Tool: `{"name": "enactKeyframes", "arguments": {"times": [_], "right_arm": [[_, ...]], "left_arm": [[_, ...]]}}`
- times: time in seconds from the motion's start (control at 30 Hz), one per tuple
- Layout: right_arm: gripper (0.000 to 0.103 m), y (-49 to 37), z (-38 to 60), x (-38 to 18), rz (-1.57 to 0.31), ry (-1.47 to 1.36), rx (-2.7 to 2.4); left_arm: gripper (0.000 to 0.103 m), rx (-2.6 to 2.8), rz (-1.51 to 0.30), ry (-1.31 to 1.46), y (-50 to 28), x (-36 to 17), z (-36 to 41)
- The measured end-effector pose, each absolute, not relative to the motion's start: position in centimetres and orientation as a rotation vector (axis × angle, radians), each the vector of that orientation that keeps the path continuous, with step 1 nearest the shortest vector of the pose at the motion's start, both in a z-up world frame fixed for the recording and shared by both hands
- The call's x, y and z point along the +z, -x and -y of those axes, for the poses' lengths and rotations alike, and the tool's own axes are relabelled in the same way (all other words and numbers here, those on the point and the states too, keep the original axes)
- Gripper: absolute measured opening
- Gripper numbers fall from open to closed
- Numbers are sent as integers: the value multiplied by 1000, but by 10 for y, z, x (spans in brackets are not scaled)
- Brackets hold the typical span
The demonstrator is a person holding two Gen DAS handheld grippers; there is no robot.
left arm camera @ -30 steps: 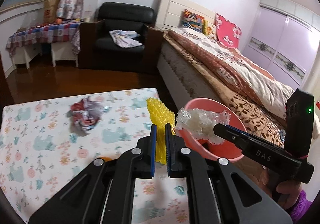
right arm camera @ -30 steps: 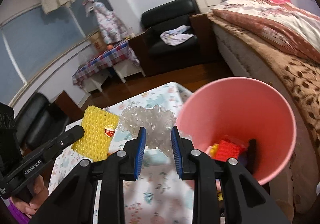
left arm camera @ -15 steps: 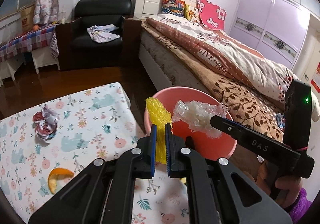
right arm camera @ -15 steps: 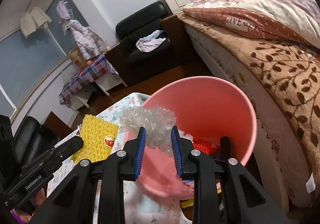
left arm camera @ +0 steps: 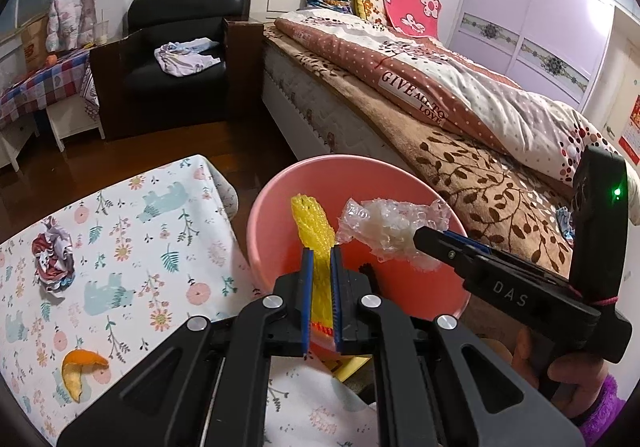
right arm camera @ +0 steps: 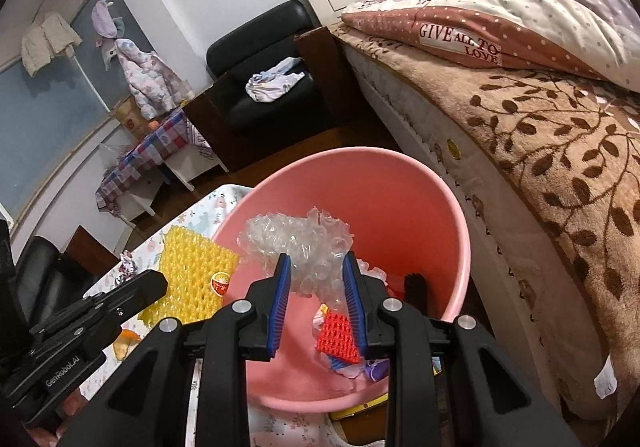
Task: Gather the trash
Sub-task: 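Carry the yellow sleeve and bubble wrap over the pink bucket with both tools, then open both tools to drop the sleeve and bubble wrap into the bucket, then move both open tools from the bucket back over the table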
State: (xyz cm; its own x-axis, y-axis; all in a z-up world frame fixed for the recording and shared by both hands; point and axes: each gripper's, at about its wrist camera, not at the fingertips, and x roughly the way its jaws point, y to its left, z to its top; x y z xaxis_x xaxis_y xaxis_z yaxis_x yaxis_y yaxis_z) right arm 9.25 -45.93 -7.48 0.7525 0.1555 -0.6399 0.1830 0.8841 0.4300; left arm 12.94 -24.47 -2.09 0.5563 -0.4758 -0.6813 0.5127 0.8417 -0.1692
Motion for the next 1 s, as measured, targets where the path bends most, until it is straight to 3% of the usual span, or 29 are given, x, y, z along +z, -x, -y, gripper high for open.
{"name": "enactKeyframes", "arguments": {"times": [0.2,0.27,0.33,0.4,0.5,0.6,0.8,1.0], "right_arm": [[26,-91,458,-76,-723,-483,-37],[27,-90,457,-75,-719,-481,-43],[28,-89,456,-74,-717,-480,-47],[28,-89,457,-74,-715,-480,-56],[28,-87,457,-72,-710,-483,-62],[41,-85,457,-69,-699,-484,-64],[55,-82,454,-62,-684,-475,-53],[55,-76,444,-53,-661,-456,-24]], "left_arm": [[9,-588,-804,-38,-135,-23,248],[14,-589,-803,-36,-135,-23,247],[29,-592,-797,-32,-134,-22,247],[36,-599,-789,-26,-132,-20,246],[40,-607,-784,-17,-131,-17,244],[45,-601,-779,-14,-129,-15,242],[46,-580,-767,-2,-124,-8,233],[46,-546,-754,-1,-114,-3,222]]}}
